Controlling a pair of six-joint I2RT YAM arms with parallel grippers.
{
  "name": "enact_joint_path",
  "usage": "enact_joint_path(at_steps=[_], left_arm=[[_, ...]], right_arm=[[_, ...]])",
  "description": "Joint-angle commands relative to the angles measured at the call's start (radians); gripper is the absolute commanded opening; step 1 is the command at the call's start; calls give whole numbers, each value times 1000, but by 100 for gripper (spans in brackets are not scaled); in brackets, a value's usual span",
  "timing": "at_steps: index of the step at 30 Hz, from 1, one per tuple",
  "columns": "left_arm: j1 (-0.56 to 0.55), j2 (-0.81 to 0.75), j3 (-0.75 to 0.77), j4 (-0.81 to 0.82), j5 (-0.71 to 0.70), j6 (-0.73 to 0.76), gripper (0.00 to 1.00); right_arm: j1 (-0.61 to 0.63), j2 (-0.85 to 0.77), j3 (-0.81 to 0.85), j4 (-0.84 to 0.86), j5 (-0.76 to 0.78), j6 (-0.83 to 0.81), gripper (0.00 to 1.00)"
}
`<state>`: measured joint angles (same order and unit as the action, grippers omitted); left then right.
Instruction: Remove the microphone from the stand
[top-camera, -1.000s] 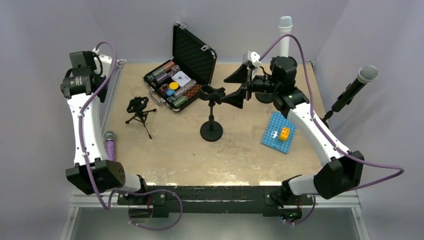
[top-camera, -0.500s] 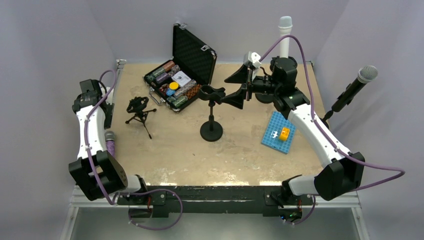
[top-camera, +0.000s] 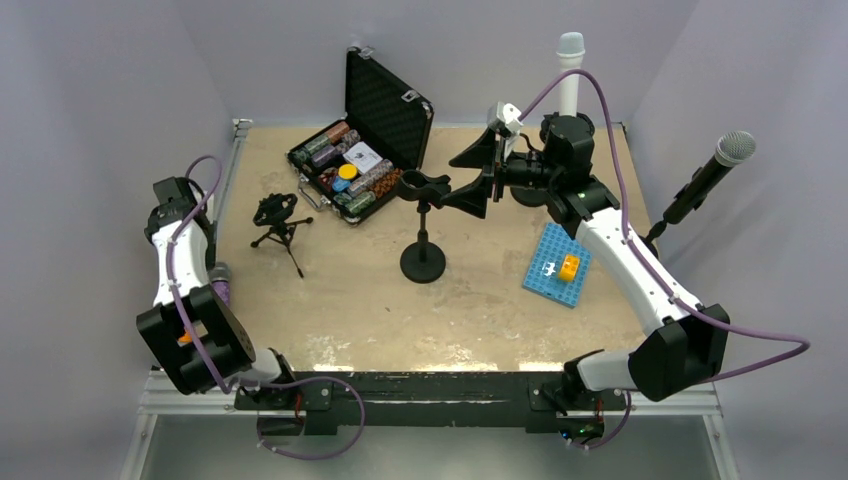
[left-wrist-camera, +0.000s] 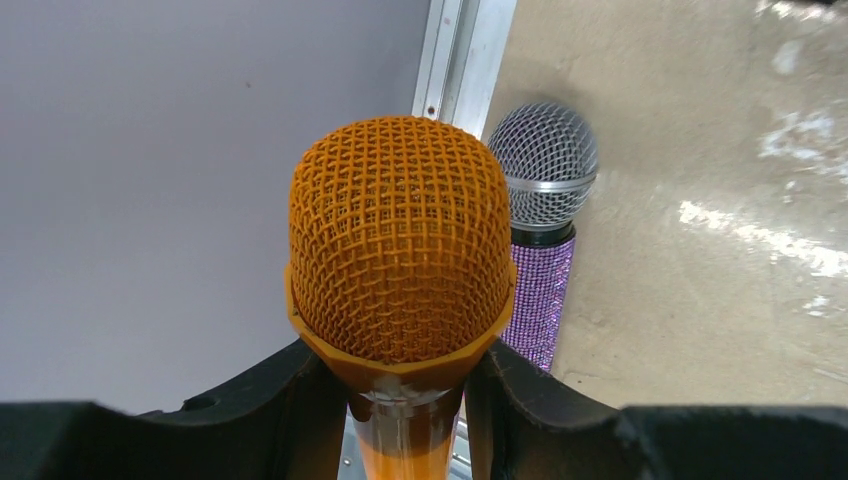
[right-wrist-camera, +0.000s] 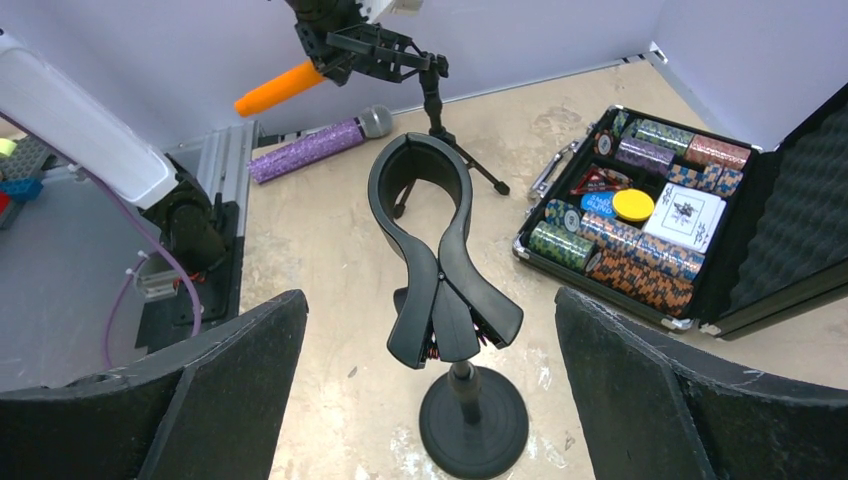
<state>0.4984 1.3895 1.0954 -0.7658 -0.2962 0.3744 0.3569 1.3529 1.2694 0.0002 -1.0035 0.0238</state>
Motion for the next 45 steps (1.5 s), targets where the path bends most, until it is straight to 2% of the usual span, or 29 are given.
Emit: enact_joint_path(at_steps=[1,14,35,41,43,45], left_arm=[[44,14,-57,89,-36,-16,0],[93,133,-138,196,-44,-35,0],[98,211,-191,238,106,-50,0],[97,268,-160,203,149,-48,0],[97,284,-149,192,148,-53,5],[96,287,-150,193,138,-57,15]], right_arm=[[-4,-10,13,3,17,22,99],[-4,-4,3,3,28,27,99],[-4,-4,2,-27,34,22,99],[-4,-5,-7,-16,31,33,99],[-4,-6,-9,-14,34,34,99],[-4,-6,-12,-11,33,38,99]])
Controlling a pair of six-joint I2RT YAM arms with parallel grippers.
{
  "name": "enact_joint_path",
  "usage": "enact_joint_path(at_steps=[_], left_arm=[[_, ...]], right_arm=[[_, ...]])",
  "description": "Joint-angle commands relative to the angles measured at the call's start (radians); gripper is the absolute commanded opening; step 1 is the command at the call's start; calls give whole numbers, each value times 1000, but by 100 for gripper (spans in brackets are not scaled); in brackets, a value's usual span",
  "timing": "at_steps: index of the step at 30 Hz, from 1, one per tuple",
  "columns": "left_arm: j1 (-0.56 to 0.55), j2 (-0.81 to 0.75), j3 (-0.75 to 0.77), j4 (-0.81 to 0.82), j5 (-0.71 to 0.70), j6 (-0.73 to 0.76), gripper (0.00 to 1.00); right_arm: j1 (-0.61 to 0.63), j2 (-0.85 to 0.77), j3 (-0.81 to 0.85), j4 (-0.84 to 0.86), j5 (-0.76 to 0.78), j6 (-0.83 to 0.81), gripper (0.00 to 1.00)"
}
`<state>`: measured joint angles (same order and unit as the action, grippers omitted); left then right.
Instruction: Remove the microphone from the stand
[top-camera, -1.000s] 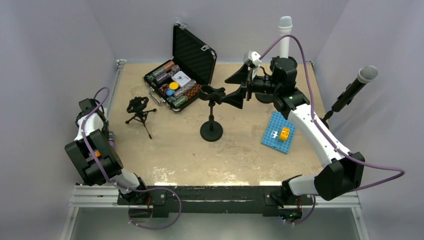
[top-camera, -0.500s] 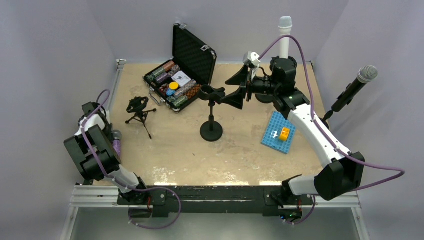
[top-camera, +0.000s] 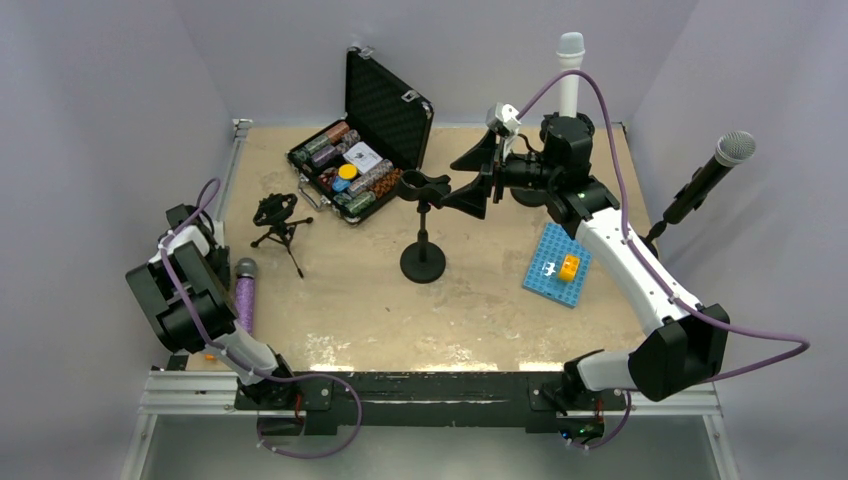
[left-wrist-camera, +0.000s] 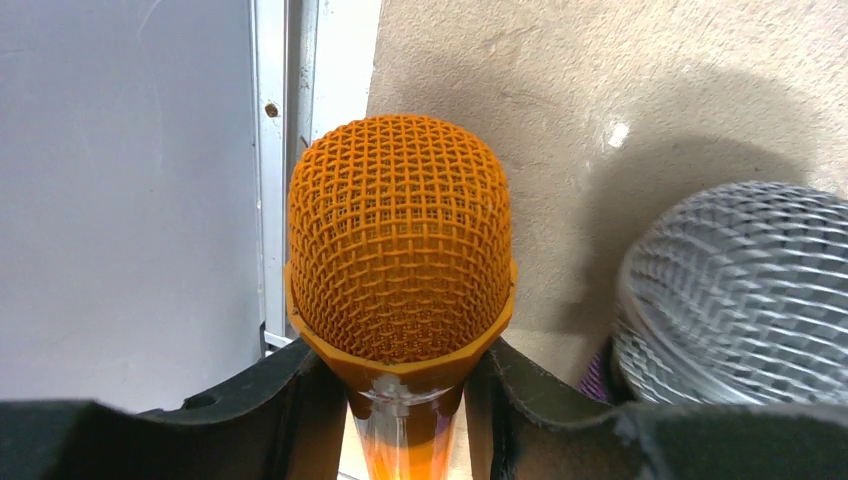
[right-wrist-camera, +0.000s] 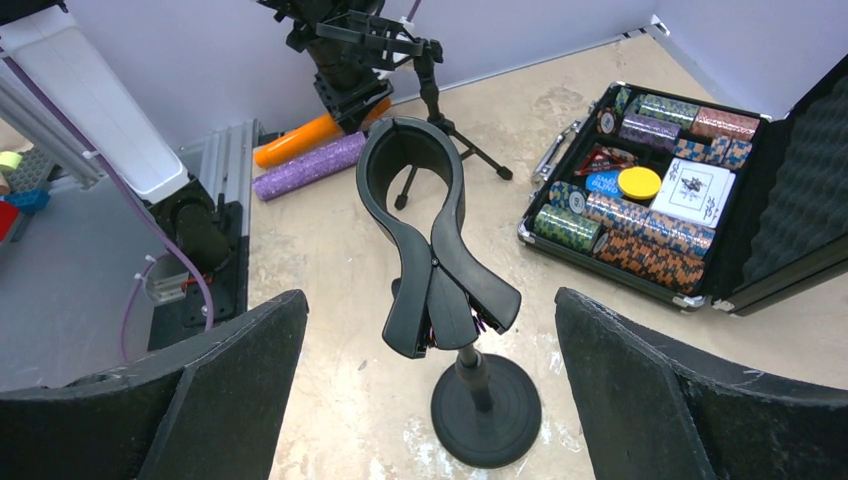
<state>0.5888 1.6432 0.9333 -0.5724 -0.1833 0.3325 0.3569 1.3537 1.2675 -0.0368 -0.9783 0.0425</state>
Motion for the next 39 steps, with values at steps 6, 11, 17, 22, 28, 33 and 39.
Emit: enact_joint_path(at_steps=[6,11,17,22,28,33,39], left_arm=[[6,22,5,-12,9,-15,39],[6,-2,-12,-35,53,-12,51],[5,-73,-33,-58,163,-7,64],[5,-96,-42,-71,179,-5,64],[6,-104,-41,-72,158,-7,65],[5,-124,-28,-77,136,-13,66],[4,-231,-18,-107,67,-14,73]], right_arm=[[-4,-3,-13,32,8,24,99],[-4,9,-3,32,5,27,99],[-4,17,-5,32,1,37,99],[-1,34,0,59,-6,46,99],[4,40,10,63,-5,46,99],[4,23,-5,56,-3,41,99],[2,-7,-2,3,-21,-27,99]])
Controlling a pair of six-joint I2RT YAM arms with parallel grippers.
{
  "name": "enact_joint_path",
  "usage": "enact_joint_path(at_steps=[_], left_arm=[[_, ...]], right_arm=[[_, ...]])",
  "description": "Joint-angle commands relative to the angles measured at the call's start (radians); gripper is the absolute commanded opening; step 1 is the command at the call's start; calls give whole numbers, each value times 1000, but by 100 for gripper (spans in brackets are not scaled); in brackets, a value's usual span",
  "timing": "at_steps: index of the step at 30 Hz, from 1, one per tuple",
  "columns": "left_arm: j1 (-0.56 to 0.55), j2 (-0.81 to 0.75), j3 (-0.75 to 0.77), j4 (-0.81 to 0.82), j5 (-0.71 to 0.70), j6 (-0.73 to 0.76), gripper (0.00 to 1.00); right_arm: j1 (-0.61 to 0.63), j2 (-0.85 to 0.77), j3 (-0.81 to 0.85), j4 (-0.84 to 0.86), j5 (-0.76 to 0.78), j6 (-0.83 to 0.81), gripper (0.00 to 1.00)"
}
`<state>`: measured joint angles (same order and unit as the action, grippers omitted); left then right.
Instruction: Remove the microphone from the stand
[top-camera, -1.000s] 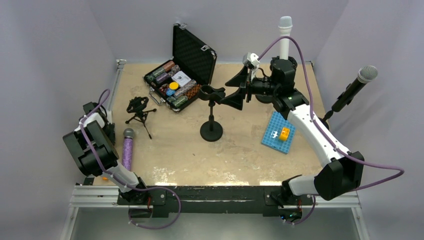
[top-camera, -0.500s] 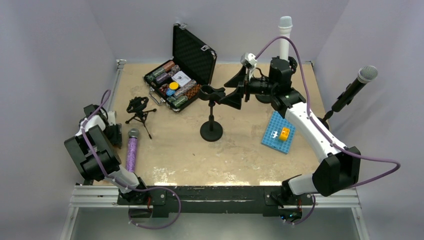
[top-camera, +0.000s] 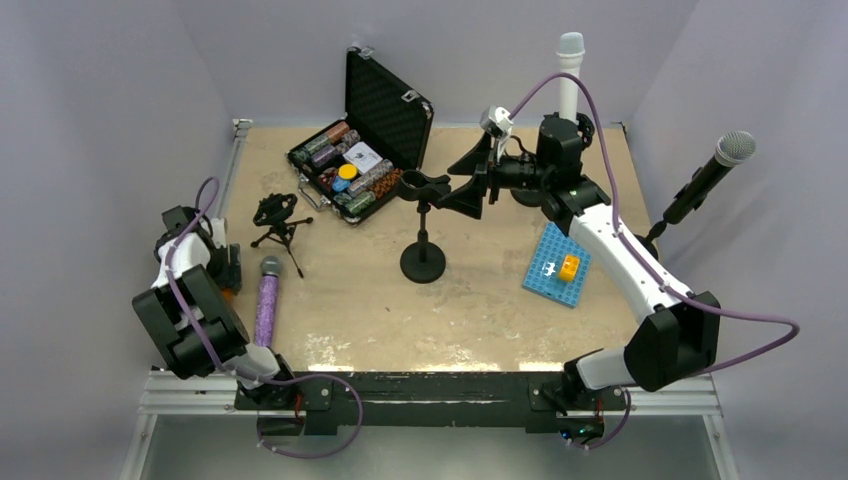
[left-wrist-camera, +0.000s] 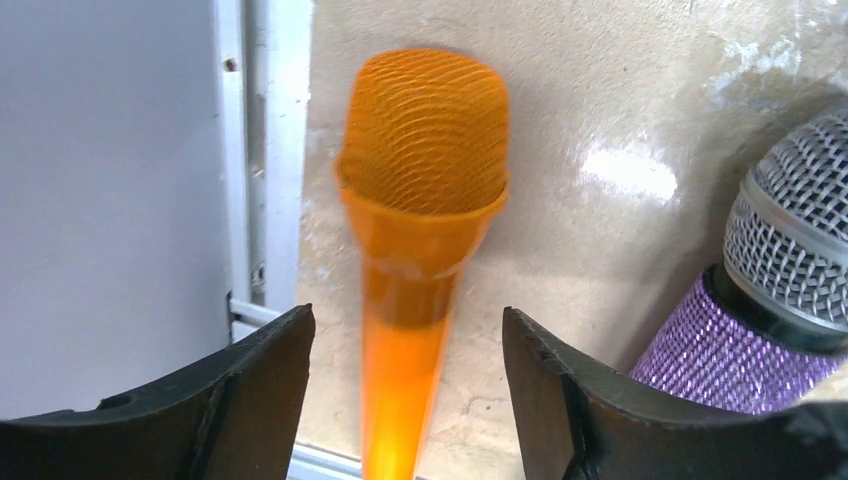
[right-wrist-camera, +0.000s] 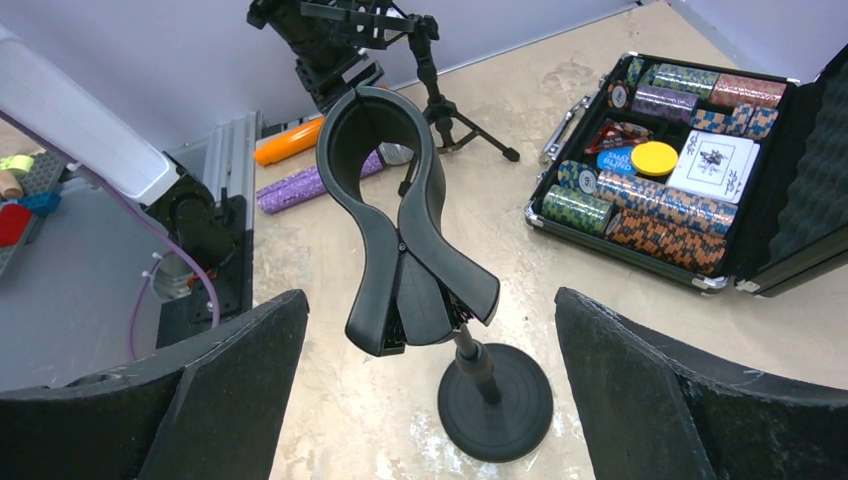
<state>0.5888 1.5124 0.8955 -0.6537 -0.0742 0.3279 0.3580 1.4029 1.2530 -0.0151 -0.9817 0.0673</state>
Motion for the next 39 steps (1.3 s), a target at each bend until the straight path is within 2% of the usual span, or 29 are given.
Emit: enact_joint_path(at_steps=[1,7,13,16,20,23,31,35,39], left_arm=[[4,-121,21,-37,-40,-1,73],[4,-188,40,-78,-1,36,74],[4,-291,91,-148,17,-6,74],[4,-389,125,-192,31,-29,74],[3,-480,176,-235,44,-53,74],[3,-534,224,-272,68,-67,74],[-7,-706,378,-326,400,-29,73],[-28,-683,508,-301,548,-75,75],[-41,-609,636,-288,687,-99,74]], right_arm=[[1,-60,19,-35,-21,-77,99],[1,-54,62,-91,-25,-187,99],[12,-27,141,-138,-30,-275,99],[44,10,228,-237,-34,-392,99],[120,81,379,-487,-43,-579,98],[161,101,402,-506,2,-594,97],[205,181,450,-483,125,-481,92],[229,234,510,-545,195,-483,89],[240,222,527,-562,210,-494,87]])
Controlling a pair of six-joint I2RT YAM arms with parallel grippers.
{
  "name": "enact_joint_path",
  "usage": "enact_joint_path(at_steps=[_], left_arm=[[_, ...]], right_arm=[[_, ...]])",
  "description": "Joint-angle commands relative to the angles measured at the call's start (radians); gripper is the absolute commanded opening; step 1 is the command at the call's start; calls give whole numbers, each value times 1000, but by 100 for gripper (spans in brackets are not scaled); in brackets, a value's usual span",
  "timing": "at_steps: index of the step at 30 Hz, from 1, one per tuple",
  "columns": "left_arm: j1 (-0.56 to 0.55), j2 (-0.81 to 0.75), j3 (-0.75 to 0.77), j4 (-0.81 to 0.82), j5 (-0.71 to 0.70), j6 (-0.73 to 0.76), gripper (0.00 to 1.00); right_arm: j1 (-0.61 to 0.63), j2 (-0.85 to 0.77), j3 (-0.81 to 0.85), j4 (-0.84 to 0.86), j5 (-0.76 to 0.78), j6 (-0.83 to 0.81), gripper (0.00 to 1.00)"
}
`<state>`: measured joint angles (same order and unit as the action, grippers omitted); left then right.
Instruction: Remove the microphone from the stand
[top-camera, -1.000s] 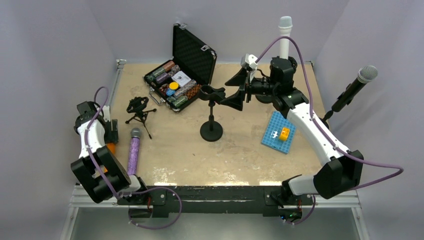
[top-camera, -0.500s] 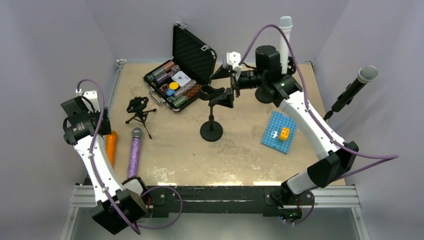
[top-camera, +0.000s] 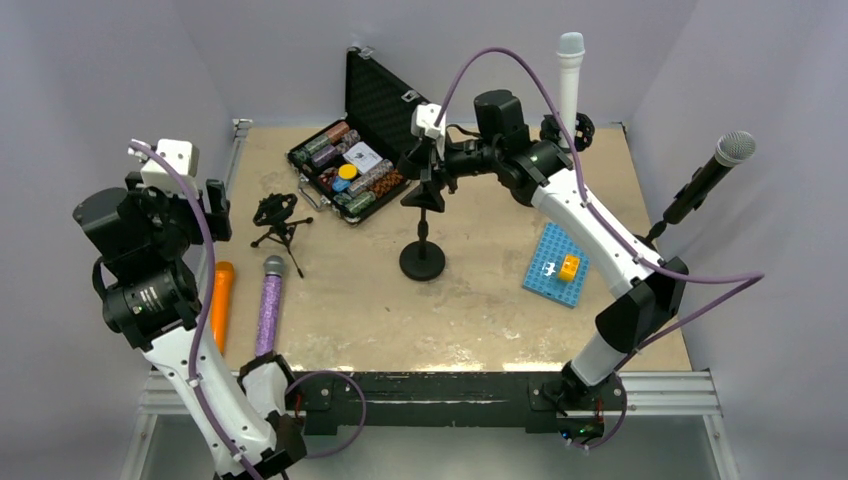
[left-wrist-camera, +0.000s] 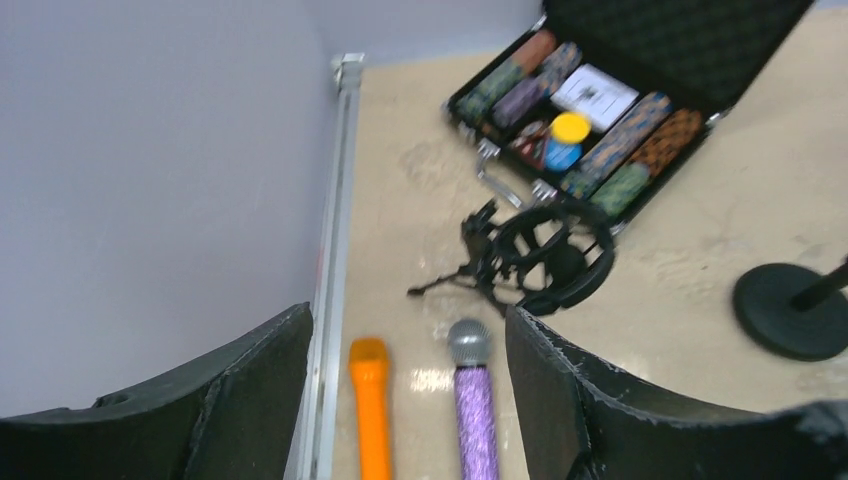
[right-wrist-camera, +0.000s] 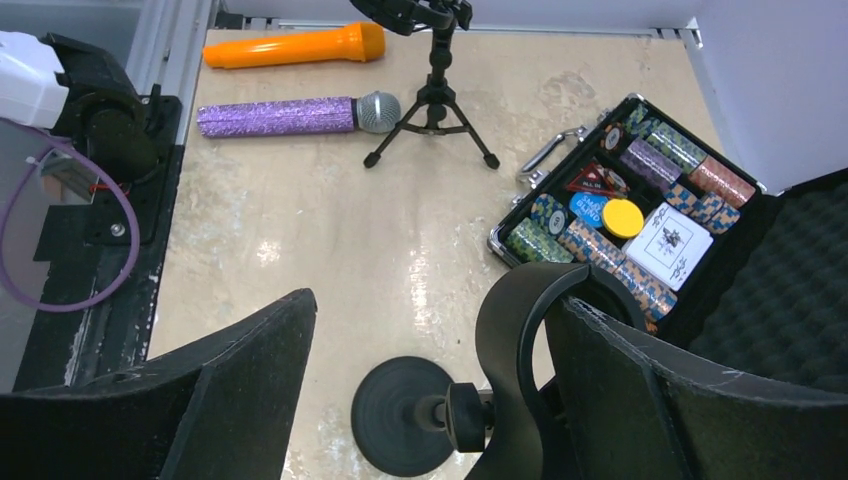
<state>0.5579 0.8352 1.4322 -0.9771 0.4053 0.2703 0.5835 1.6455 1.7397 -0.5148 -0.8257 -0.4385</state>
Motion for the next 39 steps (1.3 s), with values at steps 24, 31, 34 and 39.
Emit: enact_joint_path(at_steps=[24,31,34,39], left_arm=[[-216,180,266,119,565,-159,74],[-264,266,381,8,516,-121,74],[-289,283,392,-12,562,-89,74],[-336,249,281,118,660,-118,73]], right_arm=[[91,-73,172,-297,233,-92,91],[93,33,194,-221,199,-51,93],[95,92,242,-227,250,-8,91],[94,89,227,-317,273,-75,79]])
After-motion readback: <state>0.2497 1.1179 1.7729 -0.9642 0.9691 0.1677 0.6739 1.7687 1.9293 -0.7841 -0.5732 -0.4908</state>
